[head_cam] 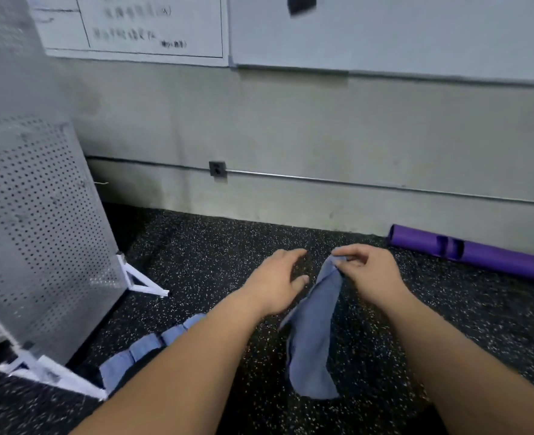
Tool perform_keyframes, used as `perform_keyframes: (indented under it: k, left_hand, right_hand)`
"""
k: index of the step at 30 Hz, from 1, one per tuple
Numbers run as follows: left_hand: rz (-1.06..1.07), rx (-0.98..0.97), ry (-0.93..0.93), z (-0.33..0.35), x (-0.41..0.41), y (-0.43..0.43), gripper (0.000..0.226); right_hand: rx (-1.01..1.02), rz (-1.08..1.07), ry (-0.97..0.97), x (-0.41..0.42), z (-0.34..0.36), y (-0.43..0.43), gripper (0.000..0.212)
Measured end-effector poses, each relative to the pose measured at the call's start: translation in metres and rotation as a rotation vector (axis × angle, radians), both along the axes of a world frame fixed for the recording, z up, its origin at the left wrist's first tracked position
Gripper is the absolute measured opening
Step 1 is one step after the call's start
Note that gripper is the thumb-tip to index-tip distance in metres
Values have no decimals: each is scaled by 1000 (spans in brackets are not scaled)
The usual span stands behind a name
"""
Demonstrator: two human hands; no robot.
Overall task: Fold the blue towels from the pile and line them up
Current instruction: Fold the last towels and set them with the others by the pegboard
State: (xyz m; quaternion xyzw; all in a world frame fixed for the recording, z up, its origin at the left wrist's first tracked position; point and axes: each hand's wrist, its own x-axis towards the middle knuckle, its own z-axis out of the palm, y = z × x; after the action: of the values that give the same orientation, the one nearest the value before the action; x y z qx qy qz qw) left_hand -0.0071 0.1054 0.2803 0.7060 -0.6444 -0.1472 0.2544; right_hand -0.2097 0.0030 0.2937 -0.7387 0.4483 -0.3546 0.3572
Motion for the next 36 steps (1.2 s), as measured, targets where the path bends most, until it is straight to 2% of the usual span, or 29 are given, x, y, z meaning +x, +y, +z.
perform_keyframes:
  k: [5,11,15,21,26,29,36]
  left_hand:
    - [58,-143,187,14,9,0,58]
    - [25,-212,488,0,9,-5,49]
    - [86,-262,515,0,10,-16,31]
    - [124,-208,496,0,11,-42,8]
    - [102,-240,546,1,7,-68,10]
    - [112,-278,586,0,8,-82,11]
    - [287,-436,751,7,26,-97,5]
  right_hand:
    - [-5,87,-57,10,28,10,23]
    - [105,173,-192,27,20,18,25]
    - [81,223,-137,38,8,13,23]
    - [58,174,-105,39,-7,-13,32]
    - [-2,30,29,33,-17,-37,26]
    - [-27,-35,203,27,-20,-54,16]
    - [69,-55,456,10,-36,-89,13]
